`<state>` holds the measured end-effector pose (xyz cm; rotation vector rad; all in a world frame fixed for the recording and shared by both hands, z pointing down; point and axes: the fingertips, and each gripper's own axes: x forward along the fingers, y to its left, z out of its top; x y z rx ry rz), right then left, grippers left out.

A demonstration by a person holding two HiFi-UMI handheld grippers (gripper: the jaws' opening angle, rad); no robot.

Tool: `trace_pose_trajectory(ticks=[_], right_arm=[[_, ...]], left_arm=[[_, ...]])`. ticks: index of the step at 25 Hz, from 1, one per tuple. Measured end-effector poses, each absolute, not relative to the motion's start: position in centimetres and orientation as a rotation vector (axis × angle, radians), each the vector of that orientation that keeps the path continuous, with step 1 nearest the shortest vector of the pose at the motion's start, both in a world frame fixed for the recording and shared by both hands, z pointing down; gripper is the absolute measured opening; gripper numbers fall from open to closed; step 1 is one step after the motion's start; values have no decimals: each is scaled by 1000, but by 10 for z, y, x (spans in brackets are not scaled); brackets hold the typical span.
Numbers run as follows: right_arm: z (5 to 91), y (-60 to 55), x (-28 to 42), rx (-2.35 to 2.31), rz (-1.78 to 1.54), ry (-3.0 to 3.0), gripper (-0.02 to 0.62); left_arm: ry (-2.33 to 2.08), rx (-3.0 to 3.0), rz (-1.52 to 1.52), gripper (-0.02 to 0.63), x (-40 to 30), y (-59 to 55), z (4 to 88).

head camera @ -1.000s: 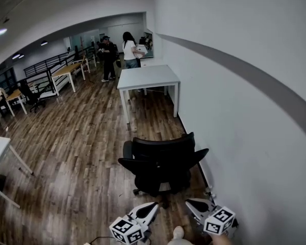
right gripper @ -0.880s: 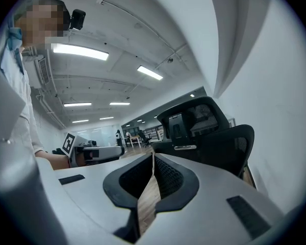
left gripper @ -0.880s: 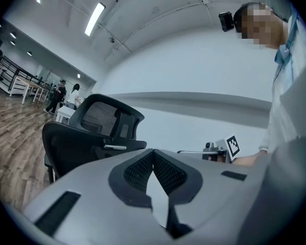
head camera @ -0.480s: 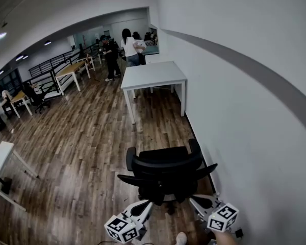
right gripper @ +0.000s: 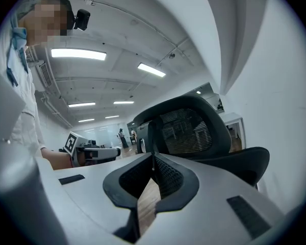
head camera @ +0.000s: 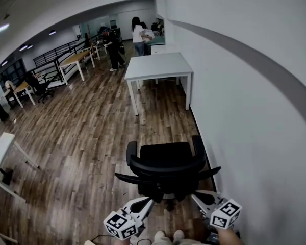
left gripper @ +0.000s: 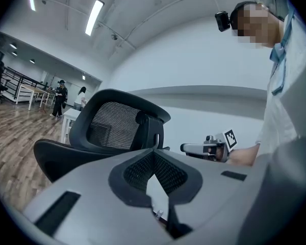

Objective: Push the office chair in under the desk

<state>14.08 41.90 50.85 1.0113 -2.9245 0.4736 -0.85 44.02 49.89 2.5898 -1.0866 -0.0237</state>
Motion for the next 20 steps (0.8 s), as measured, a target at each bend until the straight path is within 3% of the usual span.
trace_pose_trajectory(ticks=[8,16,20], right_arm=[[509,413,139,1034,455,-2886,35],[508,421,125,867,300,-2802,35],[504,419,125,811,199,-2761,37]], left_arm=[[-1079,2608,-35,3,-22,430,496],[-1072,2639,181,5,-33,428,503],[-1070,2691,314,57,-36,427,501]])
